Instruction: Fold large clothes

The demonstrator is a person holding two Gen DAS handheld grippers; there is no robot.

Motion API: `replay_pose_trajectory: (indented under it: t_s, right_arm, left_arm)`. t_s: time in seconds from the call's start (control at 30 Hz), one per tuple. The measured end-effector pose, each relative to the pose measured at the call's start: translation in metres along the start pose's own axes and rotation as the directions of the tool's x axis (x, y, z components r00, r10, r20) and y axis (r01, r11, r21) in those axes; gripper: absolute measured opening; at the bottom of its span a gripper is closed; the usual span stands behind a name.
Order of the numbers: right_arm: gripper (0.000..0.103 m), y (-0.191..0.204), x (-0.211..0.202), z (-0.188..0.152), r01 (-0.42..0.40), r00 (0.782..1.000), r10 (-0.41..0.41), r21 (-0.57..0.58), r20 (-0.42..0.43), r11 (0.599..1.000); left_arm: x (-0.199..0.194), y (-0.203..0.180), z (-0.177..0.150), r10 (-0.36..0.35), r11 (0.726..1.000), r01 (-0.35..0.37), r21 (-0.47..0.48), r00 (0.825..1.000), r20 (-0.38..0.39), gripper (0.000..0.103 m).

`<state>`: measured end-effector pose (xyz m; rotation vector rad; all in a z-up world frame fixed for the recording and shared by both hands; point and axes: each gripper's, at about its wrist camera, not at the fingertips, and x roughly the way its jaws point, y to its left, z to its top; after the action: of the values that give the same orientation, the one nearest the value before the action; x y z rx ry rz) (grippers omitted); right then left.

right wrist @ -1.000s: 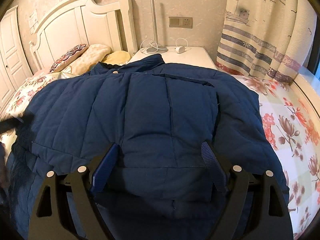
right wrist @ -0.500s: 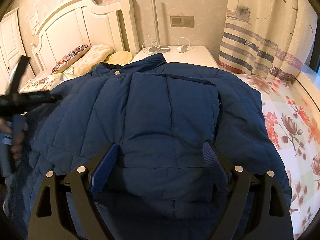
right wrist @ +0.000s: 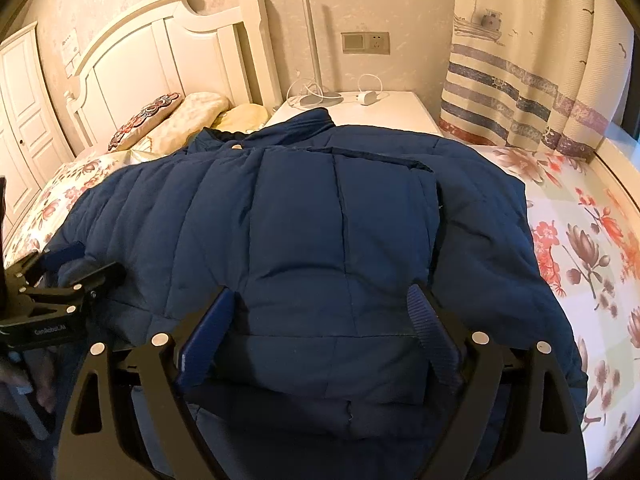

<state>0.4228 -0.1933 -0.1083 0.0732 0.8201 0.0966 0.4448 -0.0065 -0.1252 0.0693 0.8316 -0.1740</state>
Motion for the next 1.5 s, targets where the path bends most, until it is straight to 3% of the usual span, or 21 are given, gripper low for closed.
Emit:
replay_pose_trajectory:
  t_s: [0.13,0.4,0.6,0.67,0.73,0.77,0.8,1.0,1.07,1.17,1.23,1.3,1.37,1.43,1.5]
  right_arm:
    - [0.086,0.002,0.000,0.000,0.016,1.000,-0.016,-0.012,0.000,1.000]
    - [0.086,0.013,-0.008,0.000,0.102,0.994,-0.100,-0.051,0.032,0.993]
    - [0.086,0.028,-0.034,0.038,0.102,0.982,-0.092,-0.056,0.167,0.993]
    - [0.086,0.027,-0.018,0.056,0.126,0.983,-0.117,-0.056,0.143,0.990]
    - [0.088,0.022,0.017,0.058,0.166,0.986,-0.163,-0.075,0.041,0.983]
    - [0.089,0.018,0.035,0.054,0.156,0.987,-0.158,-0.077,-0.025,0.985]
    - [0.091,0.012,0.048,0.047,0.120,0.992,-0.122,-0.066,-0.031,0.991]
    - [0.092,0.010,0.047,0.043,0.119,0.993,-0.120,-0.061,-0.012,0.991]
    - [0.095,0.003,0.047,0.044,0.062,0.998,-0.062,-0.032,-0.025,0.998]
    - [0.094,0.002,0.026,0.051,0.040,0.995,-0.042,-0.021,-0.087,0.999]
    - [0.094,0.004,-0.013,0.045,-0.012,1.000,0.013,0.022,-0.006,1.000]
    - [0.094,0.009,-0.043,0.033,-0.003,0.998,0.004,-0.016,0.059,1.000]
    - [0.094,0.016,-0.045,0.016,0.039,0.999,-0.037,-0.090,0.021,0.995]
    - [0.094,0.018,-0.012,-0.010,0.086,0.984,-0.112,-0.181,-0.139,0.980]
    - [0.096,0.006,-0.008,-0.021,0.045,0.990,-0.062,-0.128,-0.130,0.991]
  left_arm:
    - [0.002,-0.008,-0.003,0.041,0.999,-0.041,0.032,0.999,-0.001,0.101]
    - [0.004,-0.004,0.000,0.028,0.999,-0.028,0.023,1.000,-0.005,0.101]
    - [0.004,-0.003,0.001,0.028,0.999,-0.028,0.023,1.000,-0.007,0.101]
    - [0.004,-0.003,0.001,0.028,0.999,-0.028,0.022,1.000,-0.006,0.101]
    - [0.004,-0.003,0.001,0.027,0.999,-0.026,0.021,1.000,-0.006,0.101]
    - [0.004,-0.003,0.001,0.025,0.999,-0.025,0.020,1.000,-0.006,0.101]
    - [0.004,-0.003,0.001,0.023,1.000,-0.023,0.019,1.000,-0.005,0.101]
    - [0.006,-0.001,0.002,0.018,1.000,-0.017,0.015,1.000,-0.011,0.101]
    - [0.006,-0.001,0.001,0.015,1.000,-0.015,0.013,1.000,-0.012,0.101]
    - [0.006,-0.001,0.001,0.017,1.000,-0.017,0.014,1.000,-0.012,0.101]
    - [0.007,0.001,0.001,0.017,1.000,-0.017,0.014,1.000,-0.015,0.101]
    - [0.008,0.001,0.001,0.016,1.000,-0.016,0.012,1.000,-0.016,0.101]
    - [0.008,0.001,0.000,0.014,1.000,-0.014,0.010,1.000,-0.017,0.101]
    - [0.009,0.000,0.000,0.016,1.000,-0.016,0.011,1.000,-0.019,0.101]
    - [0.009,-0.001,0.000,0.028,0.999,-0.028,0.020,0.999,-0.023,0.101]
